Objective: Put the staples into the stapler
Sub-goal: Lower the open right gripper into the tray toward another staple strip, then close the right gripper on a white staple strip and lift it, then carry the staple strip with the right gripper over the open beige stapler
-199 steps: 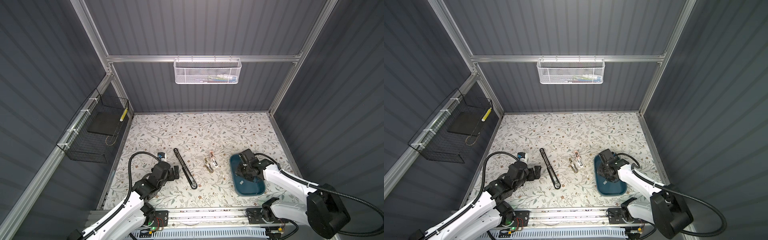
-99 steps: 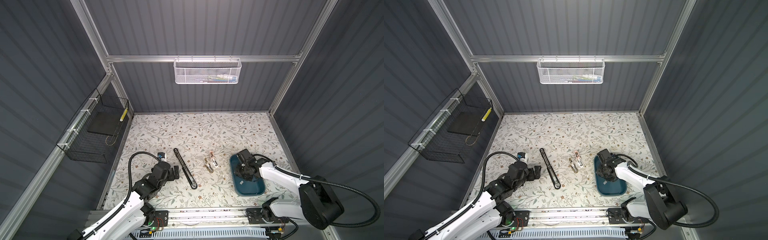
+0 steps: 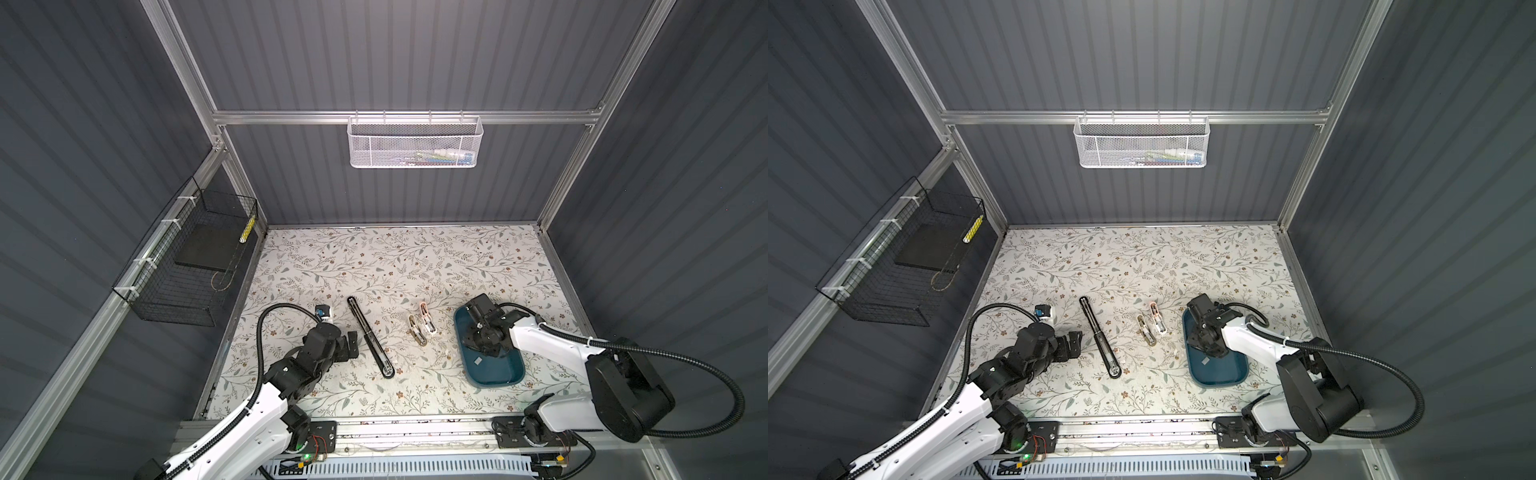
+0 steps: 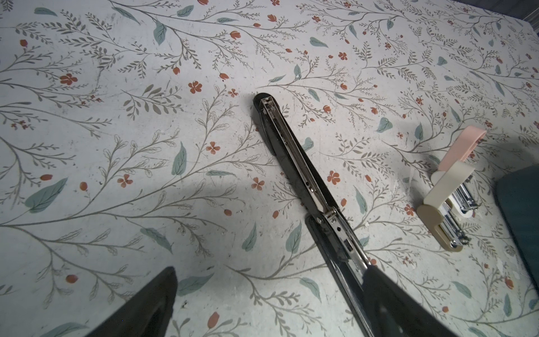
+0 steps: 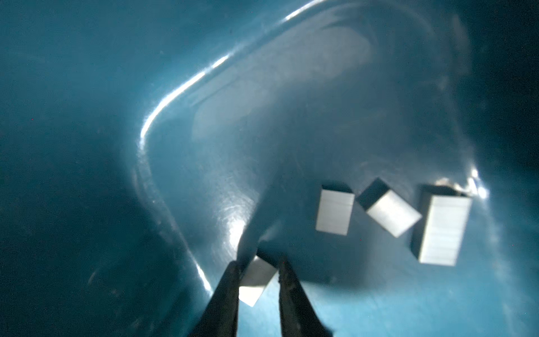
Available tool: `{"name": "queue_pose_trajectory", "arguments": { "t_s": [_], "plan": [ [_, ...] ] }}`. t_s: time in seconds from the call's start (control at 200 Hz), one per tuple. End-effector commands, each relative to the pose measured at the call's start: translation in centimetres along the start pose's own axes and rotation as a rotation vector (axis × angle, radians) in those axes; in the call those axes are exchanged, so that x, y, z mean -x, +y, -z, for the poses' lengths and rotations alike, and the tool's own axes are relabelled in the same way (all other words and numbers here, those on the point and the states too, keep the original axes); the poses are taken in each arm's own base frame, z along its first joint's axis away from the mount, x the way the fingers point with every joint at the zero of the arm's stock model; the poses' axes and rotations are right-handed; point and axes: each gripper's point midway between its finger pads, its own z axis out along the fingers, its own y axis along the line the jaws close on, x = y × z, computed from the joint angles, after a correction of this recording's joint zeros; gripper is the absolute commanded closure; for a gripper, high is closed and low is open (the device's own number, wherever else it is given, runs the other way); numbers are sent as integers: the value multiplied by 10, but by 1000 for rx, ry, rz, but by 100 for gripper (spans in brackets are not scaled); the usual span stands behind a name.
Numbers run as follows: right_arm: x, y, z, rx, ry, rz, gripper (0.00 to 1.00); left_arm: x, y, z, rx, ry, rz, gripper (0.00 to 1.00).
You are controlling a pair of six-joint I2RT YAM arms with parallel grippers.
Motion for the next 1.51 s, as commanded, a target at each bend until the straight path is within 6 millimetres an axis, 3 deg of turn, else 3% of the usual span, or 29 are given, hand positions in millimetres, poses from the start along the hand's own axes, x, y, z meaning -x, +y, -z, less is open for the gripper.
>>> {"name": "queue_pose_trajectory", "arguments": {
  "t_s": [0.0, 0.15, 0.295, 0.55, 0.68, 0.98, 1.095, 1.271, 1.421, 1.501],
  "plan": [
    [0, -6, 0, -53, 0, 29, 72, 9, -2, 4, 0, -27, -6, 0],
    [3, 0, -3, -50, 2, 49, 78, 9, -2, 4, -1, -26, -6, 0],
    [6, -6, -7, -110, -4, 81, 84, 9, -1, 4, 3, -27, -6, 0],
    [9, -2, -6, -94, -19, 137, 85, 9, -1, 4, 5, -25, -4, 0],
    [15, 2, 2, -80, -55, 179, 86, 9, -2, 4, 2, -26, -4, 1],
    [38, 1, 42, -50, -225, 291, 87, 9, -3, 5, -10, -30, -6, 0],
    [40, 17, 59, 51, -281, 344, 86, 9, -3, 6, -19, -33, -4, 0],
    [30, 59, 91, 229, -366, 489, 84, 8, -5, 7, -29, -34, -3, 0],
    [7, 96, 97, 322, -360, 635, 84, 7, -5, 5, -26, -25, -6, 1],
    [-5, 104, 80, 304, -300, 681, 84, 8, -5, 5, -27, -27, -4, 0]
  ]
}}
